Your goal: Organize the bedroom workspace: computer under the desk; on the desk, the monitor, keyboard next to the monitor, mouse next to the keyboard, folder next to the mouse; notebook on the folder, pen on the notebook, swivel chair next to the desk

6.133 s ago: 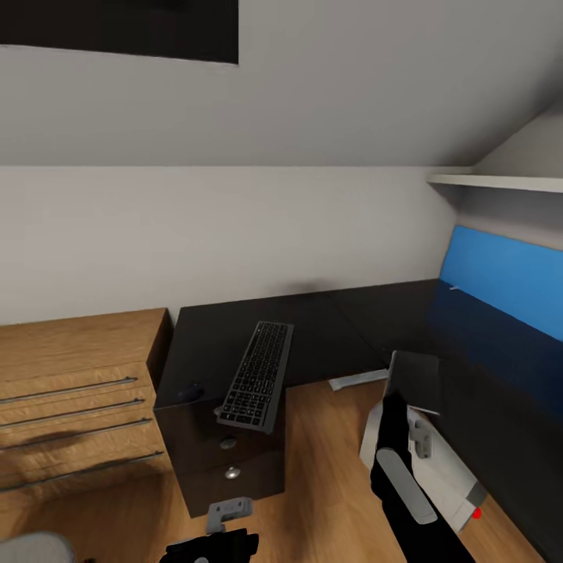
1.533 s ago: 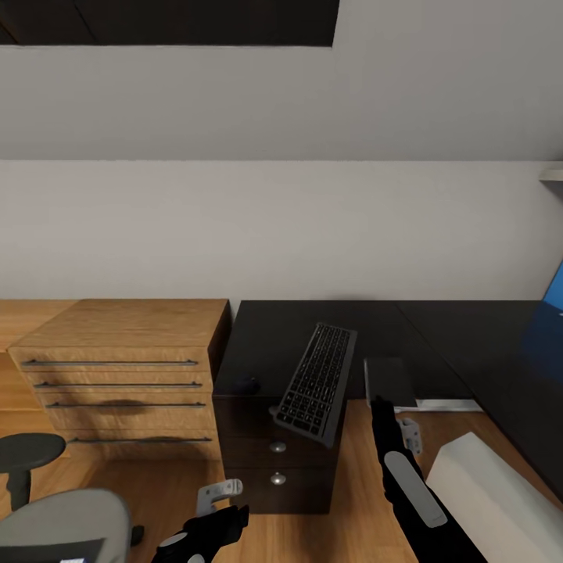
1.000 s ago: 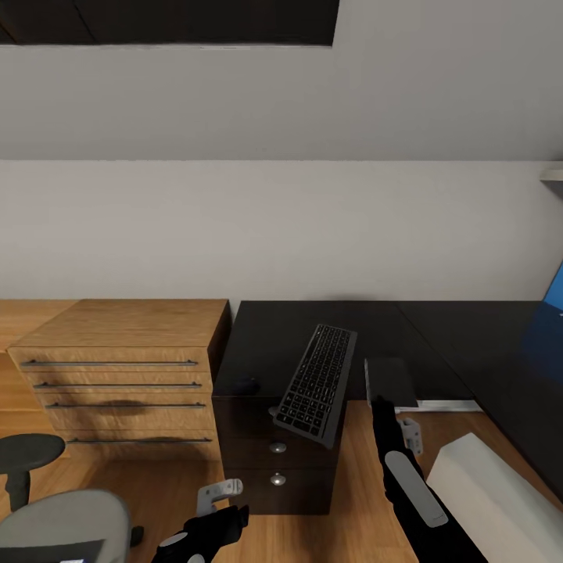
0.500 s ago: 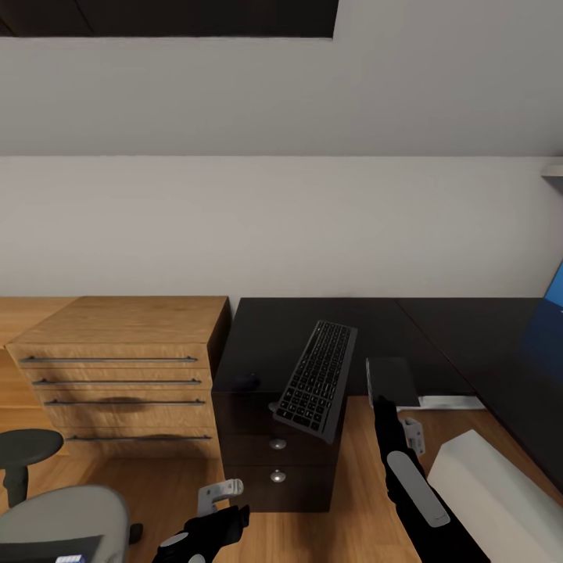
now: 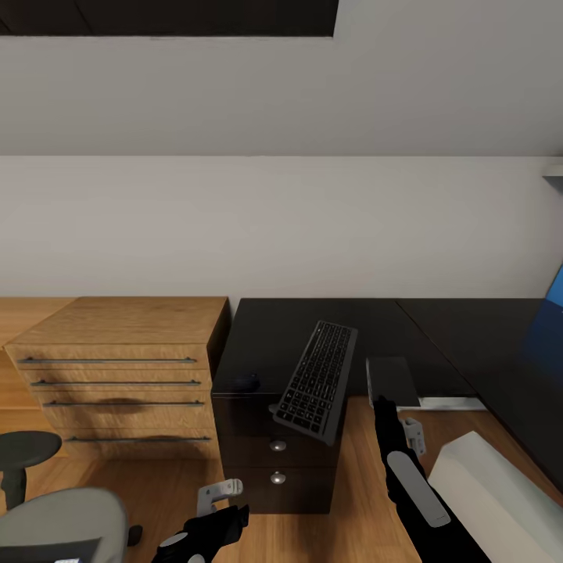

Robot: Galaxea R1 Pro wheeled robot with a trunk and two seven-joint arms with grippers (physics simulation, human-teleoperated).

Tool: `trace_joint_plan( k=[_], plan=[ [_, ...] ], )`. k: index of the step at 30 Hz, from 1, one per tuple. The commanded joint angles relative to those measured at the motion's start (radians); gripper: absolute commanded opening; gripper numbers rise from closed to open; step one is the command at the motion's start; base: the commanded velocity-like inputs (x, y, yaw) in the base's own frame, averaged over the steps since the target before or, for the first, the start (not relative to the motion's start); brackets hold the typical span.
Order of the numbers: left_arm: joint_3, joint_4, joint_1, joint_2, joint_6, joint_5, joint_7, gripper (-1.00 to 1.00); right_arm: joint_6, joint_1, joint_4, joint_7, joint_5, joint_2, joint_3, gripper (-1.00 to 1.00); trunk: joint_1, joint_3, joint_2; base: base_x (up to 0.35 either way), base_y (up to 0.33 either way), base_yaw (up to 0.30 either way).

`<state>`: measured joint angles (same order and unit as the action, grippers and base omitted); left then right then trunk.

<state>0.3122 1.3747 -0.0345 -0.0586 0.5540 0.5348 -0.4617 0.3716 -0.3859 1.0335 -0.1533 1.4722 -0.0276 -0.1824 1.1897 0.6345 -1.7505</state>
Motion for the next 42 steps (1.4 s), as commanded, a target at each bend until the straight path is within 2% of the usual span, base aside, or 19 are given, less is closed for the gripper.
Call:
trace_joint_plan(
  k=[1,32,38,42],
  plan=[
    [0.001,0.001,-0.001,0.000,0.001,0.011,-0.010,1.00,0.009,-0.001,0.001,-0.006,0.013,-0.001,-0.005,-1.00,0.000,0.001,0.000,0.106,0.000,0.000],
    [0.000,-0.003,-0.001,-0.001,0.003,0.015,-0.011,1.00,0.008,-0.001,0.001,-0.006,0.013,-0.002,-0.005,-1.00,0.000,0.001,0.000,0.061,0.000,0.000],
    [0.001,-0.003,-0.001,-0.001,0.003,0.014,-0.014,1.00,0.008,-0.001,0.001,-0.006,0.013,-0.001,-0.005,-1.00,0.023,0.020,-0.042,0.000,0.000,0.000],
    [0.001,-0.003,-0.001,-0.001,0.003,0.014,-0.011,1.00,0.009,-0.001,0.001,-0.006,0.012,-0.002,-0.005,-1.00,0.023,0.020,-0.042,0.000,0.000,0.000]
  ],
)
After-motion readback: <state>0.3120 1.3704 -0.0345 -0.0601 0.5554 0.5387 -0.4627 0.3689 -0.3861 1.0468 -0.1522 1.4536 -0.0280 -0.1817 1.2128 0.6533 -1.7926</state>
